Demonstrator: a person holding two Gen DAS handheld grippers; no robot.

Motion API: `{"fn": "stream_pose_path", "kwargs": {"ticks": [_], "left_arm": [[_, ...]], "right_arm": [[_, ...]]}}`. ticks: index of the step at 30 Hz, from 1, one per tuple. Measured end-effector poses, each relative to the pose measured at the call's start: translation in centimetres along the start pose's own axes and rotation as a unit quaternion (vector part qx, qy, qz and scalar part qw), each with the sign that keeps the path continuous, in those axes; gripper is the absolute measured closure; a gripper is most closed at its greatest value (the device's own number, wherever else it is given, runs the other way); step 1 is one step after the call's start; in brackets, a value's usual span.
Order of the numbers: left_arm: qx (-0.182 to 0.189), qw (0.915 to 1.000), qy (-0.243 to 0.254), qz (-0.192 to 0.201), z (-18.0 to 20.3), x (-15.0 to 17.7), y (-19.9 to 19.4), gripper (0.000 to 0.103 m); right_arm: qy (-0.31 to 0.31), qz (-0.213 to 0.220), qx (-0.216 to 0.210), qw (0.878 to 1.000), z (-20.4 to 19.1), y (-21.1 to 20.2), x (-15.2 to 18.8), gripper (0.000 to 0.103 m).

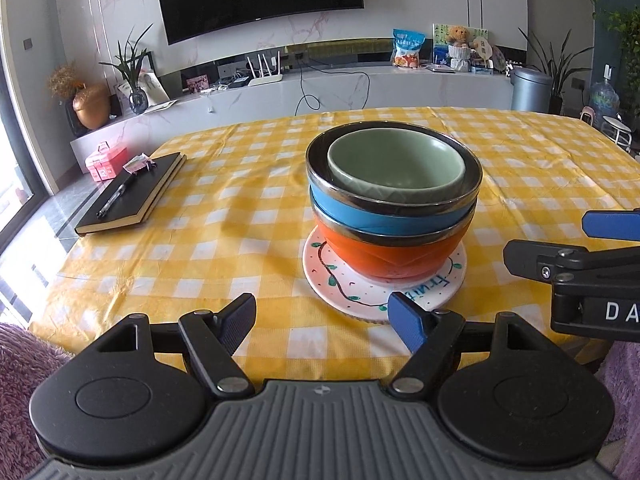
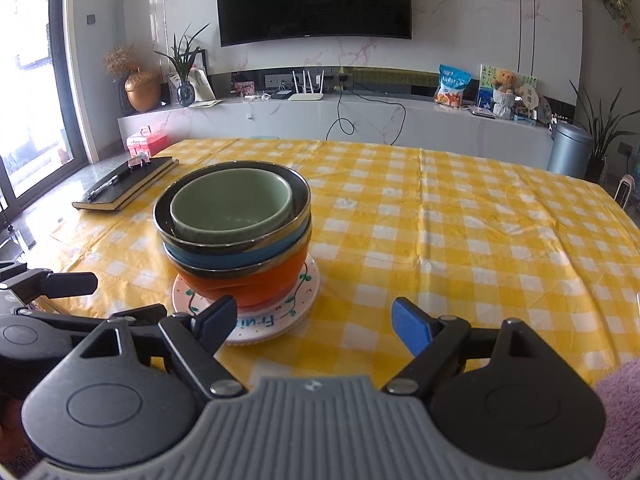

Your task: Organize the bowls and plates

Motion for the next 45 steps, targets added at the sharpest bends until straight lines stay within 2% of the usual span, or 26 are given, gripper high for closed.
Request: {"fn": "stream_pose_path", "kwargs": {"ticks": [45], "left_arm": [[0.005,0.9999,0.012,-0.002,0.29,0.23,0.12,0.015]], "right_arm": [[-0.005,-0.002,0.007,1.0,0.2,-0.04,-0.03,0.02]]}}
Point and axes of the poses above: each gripper's, at about its wrist camera, not at the fingertips, and y roughly the way its jaws point, z to its right, x to its underside, the point moved 4 cm from there along y, roughly the way its jaws point, and after that the axes turned 3 degrees about -z, right-handed, at the moved point
